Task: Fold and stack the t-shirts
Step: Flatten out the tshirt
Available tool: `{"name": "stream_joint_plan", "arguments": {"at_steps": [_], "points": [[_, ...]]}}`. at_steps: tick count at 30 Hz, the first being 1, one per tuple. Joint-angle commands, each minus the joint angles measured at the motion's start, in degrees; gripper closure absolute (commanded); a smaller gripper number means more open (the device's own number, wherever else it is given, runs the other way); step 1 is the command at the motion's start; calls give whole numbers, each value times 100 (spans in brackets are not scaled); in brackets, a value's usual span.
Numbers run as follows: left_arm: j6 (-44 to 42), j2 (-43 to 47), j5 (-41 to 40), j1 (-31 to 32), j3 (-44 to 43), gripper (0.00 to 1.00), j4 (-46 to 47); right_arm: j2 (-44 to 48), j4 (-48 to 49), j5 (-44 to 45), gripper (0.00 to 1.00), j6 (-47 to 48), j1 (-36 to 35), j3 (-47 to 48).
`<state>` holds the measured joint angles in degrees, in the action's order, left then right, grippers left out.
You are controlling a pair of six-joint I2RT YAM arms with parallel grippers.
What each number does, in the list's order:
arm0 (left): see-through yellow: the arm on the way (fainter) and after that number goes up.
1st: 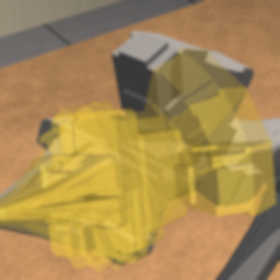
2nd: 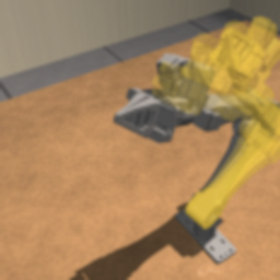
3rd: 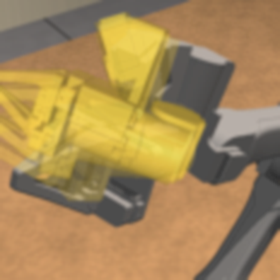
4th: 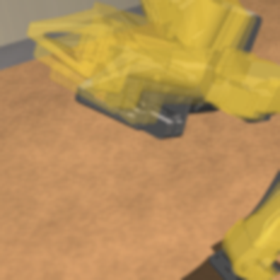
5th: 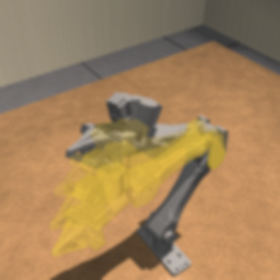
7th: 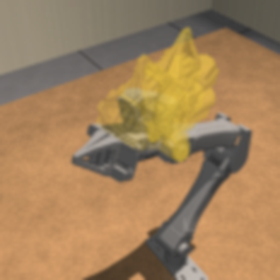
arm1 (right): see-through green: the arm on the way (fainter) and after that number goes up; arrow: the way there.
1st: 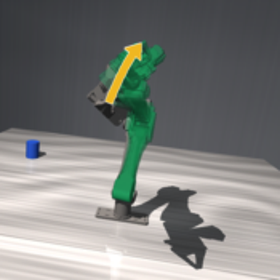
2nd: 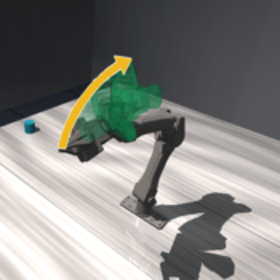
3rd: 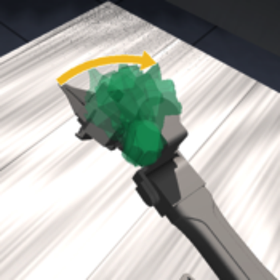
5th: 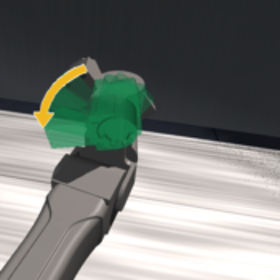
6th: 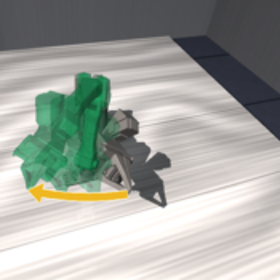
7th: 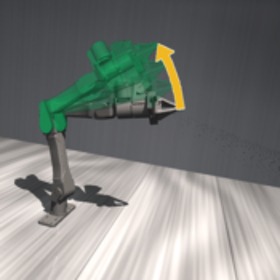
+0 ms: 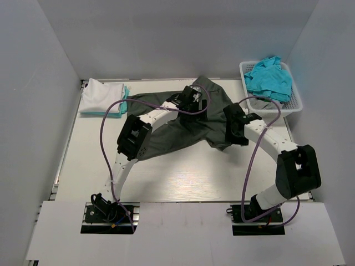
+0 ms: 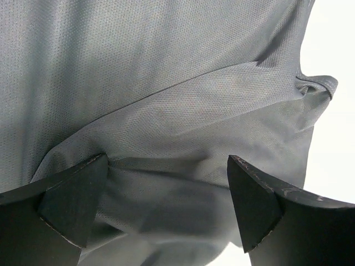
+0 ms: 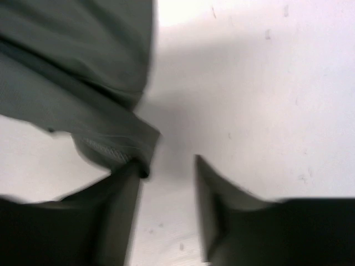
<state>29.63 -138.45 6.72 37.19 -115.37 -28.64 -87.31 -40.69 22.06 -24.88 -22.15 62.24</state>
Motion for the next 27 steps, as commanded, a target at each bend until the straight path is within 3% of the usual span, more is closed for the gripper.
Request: {"name": "stream_joint_plan", "arguments": {"at_steps": [1,2,4,8,11,12,14,21,27], "points": [[-422,-60,57,-71,489,0,-1337,196,-396,26,39,-87,9,-466],[-571,167,57,-19,637,0,-1389,223,-422,26,32,-113,9,-528],[-642,441,57,-19,787,0,-1390,328,-518,122,29,-148,-8,-476],[-765,1161,57,34,990,0,-1328,635,-520,-105,29,-70,-26,16],[-765,1426,5,34,868,0,-1336,1040,258,-1281,29,299,-43,-9],[-765,1487,-65,34,815,0,-1398,1214,428,-2049,28,526,-131,-114],[-765,1540,-188,34,815,0,-1398,1348,893,-2504,28,581,-228,-238],[-704,1137,-321,-80,314,0,-1715,645,1317,-3489,29,801,-896,-344],[-651,1075,-373,-80,375,0,-1574,-31,1554,-3156,36,722,-1362,-502]]}}
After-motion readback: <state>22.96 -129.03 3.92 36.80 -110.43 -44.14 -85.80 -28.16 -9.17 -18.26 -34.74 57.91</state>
